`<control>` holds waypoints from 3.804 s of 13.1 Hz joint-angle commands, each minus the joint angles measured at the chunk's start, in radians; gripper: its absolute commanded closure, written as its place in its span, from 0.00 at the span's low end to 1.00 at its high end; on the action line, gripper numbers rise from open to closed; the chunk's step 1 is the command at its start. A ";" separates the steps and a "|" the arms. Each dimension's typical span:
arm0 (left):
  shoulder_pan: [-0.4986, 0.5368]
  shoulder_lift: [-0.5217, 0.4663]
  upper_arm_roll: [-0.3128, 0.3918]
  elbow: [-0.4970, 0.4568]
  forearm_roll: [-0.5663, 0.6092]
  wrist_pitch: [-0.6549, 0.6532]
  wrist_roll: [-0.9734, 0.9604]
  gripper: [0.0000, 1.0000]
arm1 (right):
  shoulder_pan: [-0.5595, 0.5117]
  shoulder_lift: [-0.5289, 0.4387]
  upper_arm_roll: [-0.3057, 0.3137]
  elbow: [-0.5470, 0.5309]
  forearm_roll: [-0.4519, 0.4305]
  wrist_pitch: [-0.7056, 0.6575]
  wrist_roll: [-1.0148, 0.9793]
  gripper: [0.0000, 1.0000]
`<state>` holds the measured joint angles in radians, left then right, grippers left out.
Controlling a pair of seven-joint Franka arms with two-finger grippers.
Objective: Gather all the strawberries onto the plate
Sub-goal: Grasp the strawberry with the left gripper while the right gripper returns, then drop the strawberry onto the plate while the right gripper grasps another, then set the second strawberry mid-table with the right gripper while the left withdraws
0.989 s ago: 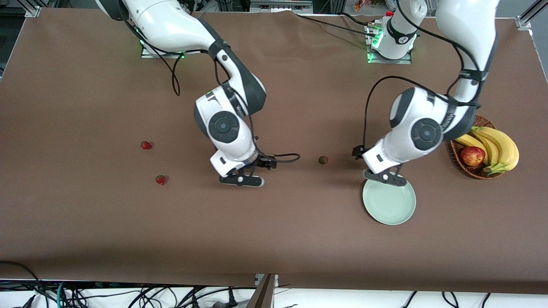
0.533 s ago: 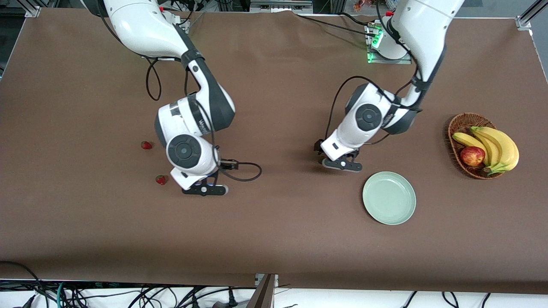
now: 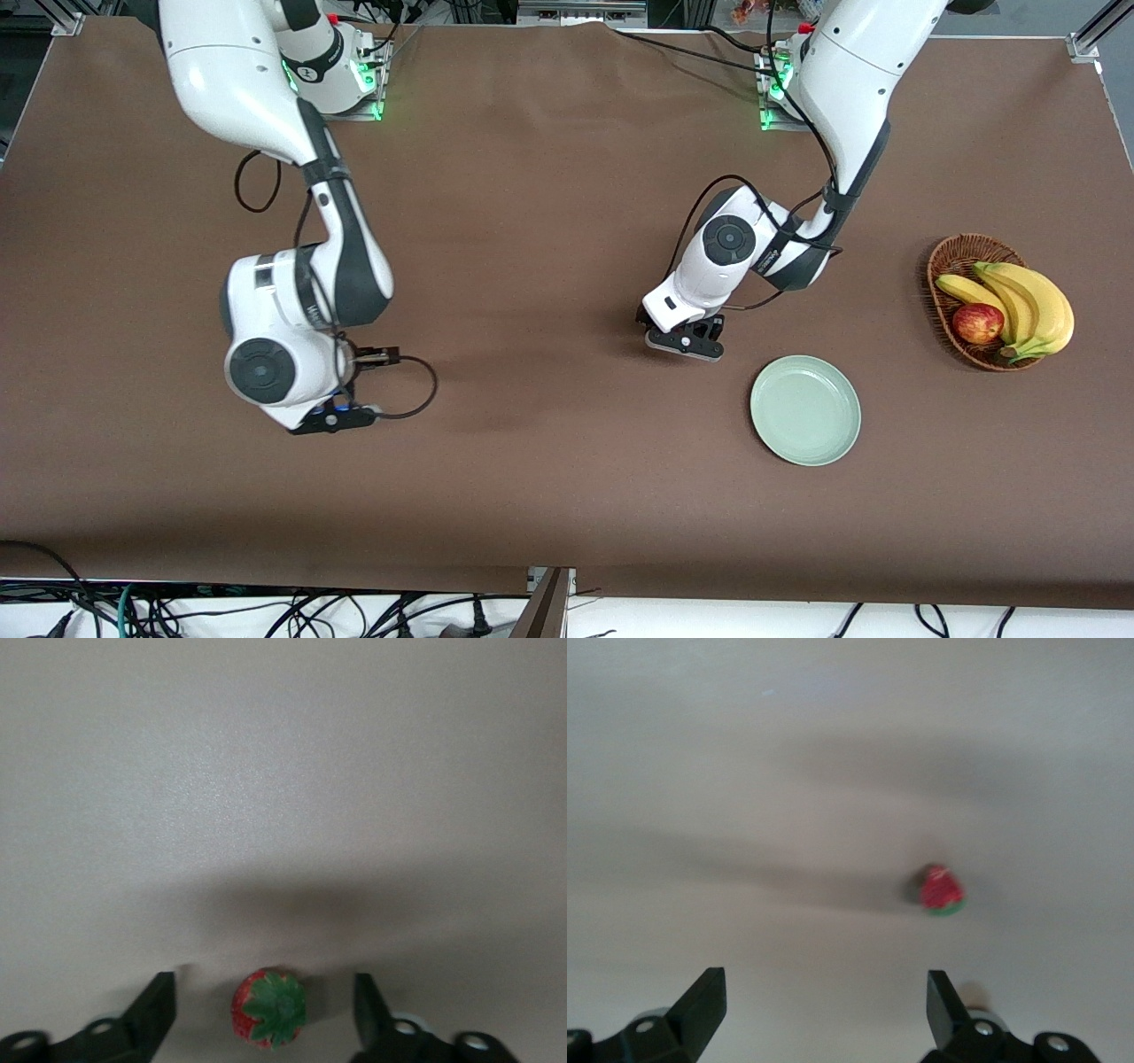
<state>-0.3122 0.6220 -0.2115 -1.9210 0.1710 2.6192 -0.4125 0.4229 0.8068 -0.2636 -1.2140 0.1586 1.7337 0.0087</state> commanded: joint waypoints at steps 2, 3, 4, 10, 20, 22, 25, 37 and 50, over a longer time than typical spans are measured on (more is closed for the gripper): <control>0.002 -0.002 0.001 -0.013 0.036 0.009 -0.032 0.40 | -0.043 -0.005 0.011 -0.112 -0.002 0.154 -0.108 0.00; 0.002 -0.004 0.001 -0.019 0.036 0.007 -0.040 0.41 | -0.044 -0.005 0.011 -0.146 -0.002 0.197 -0.108 0.00; 0.002 -0.004 0.001 -0.026 0.036 0.005 -0.064 0.41 | -0.044 -0.005 0.011 -0.179 -0.002 0.232 -0.110 0.00; 0.007 -0.025 0.000 -0.027 0.036 -0.005 -0.077 0.97 | -0.053 -0.005 0.011 -0.237 0.001 0.285 -0.139 0.00; 0.220 -0.159 0.000 0.019 0.036 -0.291 0.554 1.00 | -0.082 -0.005 0.017 -0.265 0.012 0.308 -0.139 0.10; 0.260 -0.137 0.001 0.051 0.038 -0.286 0.746 1.00 | -0.085 -0.003 0.017 -0.265 0.013 0.311 -0.138 0.21; 0.330 -0.062 0.000 0.111 0.036 -0.275 0.958 0.97 | -0.085 0.000 0.017 -0.265 0.033 0.310 -0.139 0.43; 0.390 -0.005 -0.005 0.126 0.004 -0.174 1.149 0.00 | 0.028 -0.009 0.040 -0.256 0.088 0.297 0.046 0.76; 0.415 -0.088 0.001 0.402 -0.229 -0.749 0.795 0.00 | 0.433 0.129 0.167 -0.130 0.179 0.801 0.980 0.76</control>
<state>0.0927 0.5432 -0.2030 -1.5325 -0.0015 1.9136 0.4592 0.8593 0.8743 -0.1392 -1.4148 0.3217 2.4616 0.8935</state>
